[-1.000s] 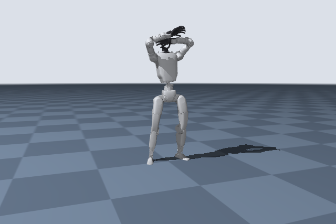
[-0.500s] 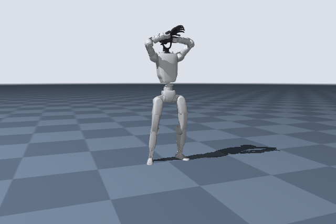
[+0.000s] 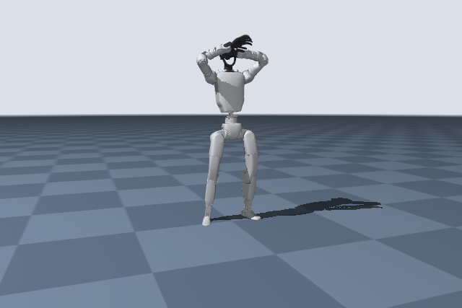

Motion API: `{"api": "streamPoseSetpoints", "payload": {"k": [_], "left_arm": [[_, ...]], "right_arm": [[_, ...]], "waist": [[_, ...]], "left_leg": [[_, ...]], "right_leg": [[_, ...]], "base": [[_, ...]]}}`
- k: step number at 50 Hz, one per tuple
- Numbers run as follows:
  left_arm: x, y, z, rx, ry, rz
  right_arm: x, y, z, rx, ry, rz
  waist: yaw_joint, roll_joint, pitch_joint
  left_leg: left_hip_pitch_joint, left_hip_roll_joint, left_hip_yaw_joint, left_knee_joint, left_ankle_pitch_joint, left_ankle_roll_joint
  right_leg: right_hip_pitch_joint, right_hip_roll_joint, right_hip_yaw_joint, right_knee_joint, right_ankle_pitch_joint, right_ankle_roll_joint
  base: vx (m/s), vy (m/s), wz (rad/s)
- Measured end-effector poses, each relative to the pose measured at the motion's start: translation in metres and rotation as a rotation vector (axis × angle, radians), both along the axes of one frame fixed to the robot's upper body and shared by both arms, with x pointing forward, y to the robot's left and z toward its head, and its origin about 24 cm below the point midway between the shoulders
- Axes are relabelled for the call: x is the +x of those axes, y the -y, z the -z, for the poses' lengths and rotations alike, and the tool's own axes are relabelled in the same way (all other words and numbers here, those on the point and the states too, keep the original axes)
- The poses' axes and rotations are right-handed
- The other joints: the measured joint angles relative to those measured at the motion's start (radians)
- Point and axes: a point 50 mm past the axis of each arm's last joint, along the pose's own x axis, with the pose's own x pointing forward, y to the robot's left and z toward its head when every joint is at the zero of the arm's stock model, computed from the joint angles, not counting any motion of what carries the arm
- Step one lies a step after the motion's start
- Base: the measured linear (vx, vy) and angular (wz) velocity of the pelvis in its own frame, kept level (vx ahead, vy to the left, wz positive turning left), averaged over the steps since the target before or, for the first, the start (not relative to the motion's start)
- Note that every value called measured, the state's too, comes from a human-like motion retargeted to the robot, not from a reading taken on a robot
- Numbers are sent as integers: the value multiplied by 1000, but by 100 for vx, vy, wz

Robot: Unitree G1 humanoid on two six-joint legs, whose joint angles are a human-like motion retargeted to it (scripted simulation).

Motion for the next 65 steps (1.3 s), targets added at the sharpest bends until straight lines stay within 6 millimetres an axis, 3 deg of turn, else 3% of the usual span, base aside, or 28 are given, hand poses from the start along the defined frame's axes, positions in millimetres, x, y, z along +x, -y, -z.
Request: {"api": "streamPoseSetpoints", "payload": {"k": [3, 5, 7, 10, 12, 15, 17, 19, 22, 25, 27, 30, 32, 35, 38, 40, 42, 45, 48, 50, 53, 55, 60, 62, 65], "left_arm": [[17, -13, -52, -286, 121, -73], [36, -29, -79, -424, 175, -195], [60, -40, -86, -430, 142, -350], [85, -44, -63, -245, -3, -502], [81, -38, -32, -75, -70, -493], [52, -23, 11, 132, -96, -364], [32, -17, 26, 173, -138, -246], [22, -14, 19, 115, -141, -164], [23, -18, -20, -107, -72, -127], [39, -35, -58, -324, -14, -190], [52, -45, -69, -370, -9, -270], [70, -48, -61, -284, -40, -384], [69, -42, -39, -169, -74, -372], [45, -24, -4, 44, 7, -280], [6, -7, 25, 178, 114, -84], [-13, -1, 33, 177, 130, 44], [-19, 1, 22, 85, 129, 119], [-10, -5, -19, -158, 150, 116], [20, -25, -60, -386, 150, -32], [43, -39, -77, -452, 126, -185], [68, -42, -63, -325, -2, -361], [66, -34, -41, -191, -57, -360], [4, -3, 8, 34, 54, -55], [-12, 0, 6, -2, 76, 58], [-17, -3, -25, -197, 184, 127]], "right_arm": [[-27, -18, 27, -148, 61, -144], [-54, -27, 37, -150, 87, -311], [-77, -31, 35, -80, 81, -466], [-87, -36, 15, 62, 64, -572], [-75, -40, -3, 142, 49, -520], [-48, -41, -30, 251, 13, -378], [-27, -35, -35, 283, -15, -280], [-11, -29, -30, 238, -17, -180], [-10, -32, -4, 30, 39, -98], [-39, -40, 29, -162, 79, -208], [-64, -43, 44, -194, 37, -357], [-91, -40, 45, -112, -15, -564], [-91, -36, 35, -1, -16, -626], [-76, -29, 5, 179, 44, -581], [-51, -15, -24, 276, 178, -380], [-34, -4, -34, 246, 289, -206], [-21, 0, -25, 114, 362, -73], [-20, -6, 5, -136, 426, -35], [-47, -17, 31, -212, 447, -220], [-69, -22, 34, -159, 425, -365], [-88, -25, 17, 39, 313, -519], [-87, -24, -2, 180, 256, -548], [-53, -15, -40, 308, 313, -325], [-34, -12, -34, 220, 370, -198], [-20, -13, -13, -5, 480, -83]], "waist": [[-2, 3, 3], [-2, 10, 6], [-8, 13, 7], [-13, 20, 4], [-1, 42, -4], [-1, 52, -9], [-14, 36, -22], [-17, 19, -18], [-8, 12, -6], [2, 15, 0], [7, 18, 5], [12, 18, 9], [29, 32, -4], [57, 50, 3], [57, 35, 0], [46, 10, 0], [36, -13, 4], [32, -25, 8], [31, -20, 4], [37, -10, 18], [32, -6, 24], [34, 0, 24], [33, -9, 19], [22, -25, 5], [22, -37, 23]], "left_leg": [[-1, -3, -2, 1, 0, 6], [-3, -5, -1, 3, 0, 12], [-4, -5, 1, 5, -1, 18], [-5, -6, 8, 5, -2, 23], [-5, -3, 14, 4, -1, 22], [-4, 0, 23, 1, -1, 17], [-7, 0, 24, -2, 1, 12], [-7, -2, 22, -3, 2, 9], [-7, -5, 15, -2, 2, 11], [-12, -10, 6, 0, 5, 18], [-17, -12, 1, 3, 7, 23], [-24, -14, -4, 5, 9, 26], [-30, -13, -6, 4, 12, 23], [-31, -10, -6, 4, 12, 19], [-34, -9, -10, 1, 15, 11], [-36, -9, -15, 0, 17, 4], [-38, -10, -22, -1, 19, -1], [-38, -12, -30, 0, 20, -4], [-41, -14, -32, 1, 22, 1], [-39, -13, -31, 4, 19, 8], [-36, -11, -24, 5, 18, 16], [-34, -9, -18, 4, 18, 18], [-28, -2, -4, -3, 19, 7], [-29, 0, -3, -5, 22, -1], [-25, 0, -3, -7, 21, -4]], "right_leg": [[2, -3, -3, -2, -1, 8], [1, -5, -3, -4, -1, 13], [0, -6, -1, -5, 0, 16], [-6, -7, 6, -4, 1, 13], [-13, -4, 16, -2, 3, 5], [-21, 0, 28, 3, 3, -8], [-27, 0, 30, 6, 4, -12], [-27, -1, 28, 7, 2, -14], [-20, -5, 20, 5, 1, -9], [-17, -10, 9, 1, 3, 3], [-17, -12, 3, -1, 4, 9], [-19, -14, -2, -2, 6, 14], [-25, -14, -3, -1, 9, 16], [-27, -11, -2, 1, 9, 8], [-29, -9, -5, 3, 11, 2], [-28, -9, -10, 3, 11, 1], [-25, -10, -17, 2, 11, 3], [-19, -11, -27, -1, 10, 10], [-18, -13, -31, -4, 10, 20], [-15, -13, -31, -5, 9, 23], [-16, -12, -23, -5, 10, 20], [-20, -10, -16, -3, 11, 15], [-29, -1, 1, 2, 11, 1], [-33, 0, 3, 4, 12, 3], [-28, 1, 1, 3, 10, 5]], "base": [[0, 0, 0], [0, 0, 0], [0, 0, 0], [0, 0, 0], [-1, 0, -9], [0, 0, 0], [0, 0, 0], [0, 0, 0], [0, 0, 0], [0, 0, 0], [0, 0, 0], [0, 0, 0], [0, 0, 0], [0, 0, 0], [0, 0, 0], [0, 0, 0], [0, 0, 0], [0, 0, 0], [0, 0, 0], [0, 0, 0], [0, 0, 0], [0, 0, 0], [0, 0, 0], [0, 0, 0], [0, 0, 0]]}}
